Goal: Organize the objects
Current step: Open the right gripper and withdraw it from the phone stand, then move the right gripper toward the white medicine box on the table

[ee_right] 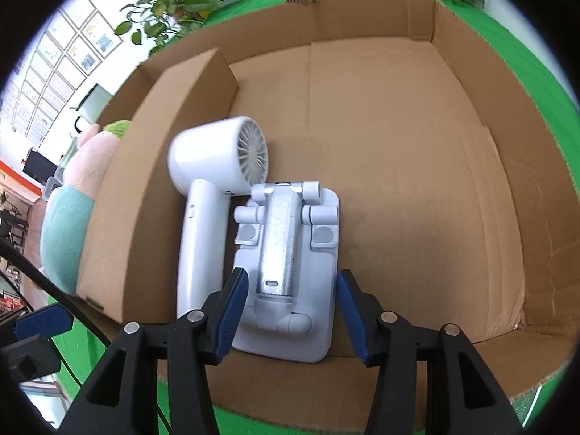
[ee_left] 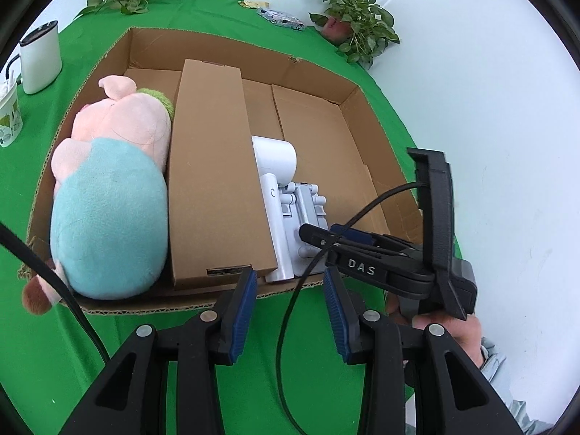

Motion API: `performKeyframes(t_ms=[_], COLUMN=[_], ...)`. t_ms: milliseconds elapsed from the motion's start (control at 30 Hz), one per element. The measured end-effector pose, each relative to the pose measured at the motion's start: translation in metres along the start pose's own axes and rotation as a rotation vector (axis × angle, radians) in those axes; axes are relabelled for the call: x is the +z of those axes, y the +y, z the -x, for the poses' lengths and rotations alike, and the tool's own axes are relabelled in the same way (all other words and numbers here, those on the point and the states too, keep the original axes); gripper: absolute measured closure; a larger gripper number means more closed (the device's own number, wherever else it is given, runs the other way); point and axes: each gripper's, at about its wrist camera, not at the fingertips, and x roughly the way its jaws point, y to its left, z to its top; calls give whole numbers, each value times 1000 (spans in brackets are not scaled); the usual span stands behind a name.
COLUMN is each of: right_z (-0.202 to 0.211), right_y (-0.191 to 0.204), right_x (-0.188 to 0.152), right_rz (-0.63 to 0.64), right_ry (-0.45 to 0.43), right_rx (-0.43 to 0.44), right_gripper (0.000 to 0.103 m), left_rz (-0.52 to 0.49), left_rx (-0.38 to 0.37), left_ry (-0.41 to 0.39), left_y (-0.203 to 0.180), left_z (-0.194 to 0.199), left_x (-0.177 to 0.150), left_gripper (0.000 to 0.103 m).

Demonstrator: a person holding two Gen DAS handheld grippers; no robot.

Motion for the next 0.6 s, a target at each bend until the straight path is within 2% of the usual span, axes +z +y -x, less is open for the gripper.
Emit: performKeyframes(t_ms=[133,167,233,267,300,333,367,400,467,600], right_z=[21,28,43,49,55,60,66,73,86,106], right_y=[4,4,4,5,6,8,9,9,9,0], right_x=[-7,-11,-20,-24,-29,-31,-36,-41,-52,-69], right_rz=[20,27,59,75,96,117,136,152,164,140], right_ry=[-95,-125,-190,-222,-255,-284,-314,-345,-397,-456], right_rx=[-22,-31,-68,-88,-110,-126,-135,-140,-143,-129], right_gripper=[22,22,22,22,22,22,22,22,22,22], left_rz=[-37,-54,-114,-147,-178,-205,-224,-241,-258,-247], left_rx=[43,59,72,101,156,218,259,296,355,371], left_ry=[-42,-67,-180,-250,-336,-426,-485,-528,-545,-547], left_y=[-8,-12,-22,-28,-36,-45,-51,-57,-64,-65], left_z=[7,9,23,31,39,47,53,56,56,49], left_x=[-4,-5,-9,-13,-18,-24,-29,-33,-38,-52], left_gripper=[65,65,60,43,21,11,0,1,1,1])
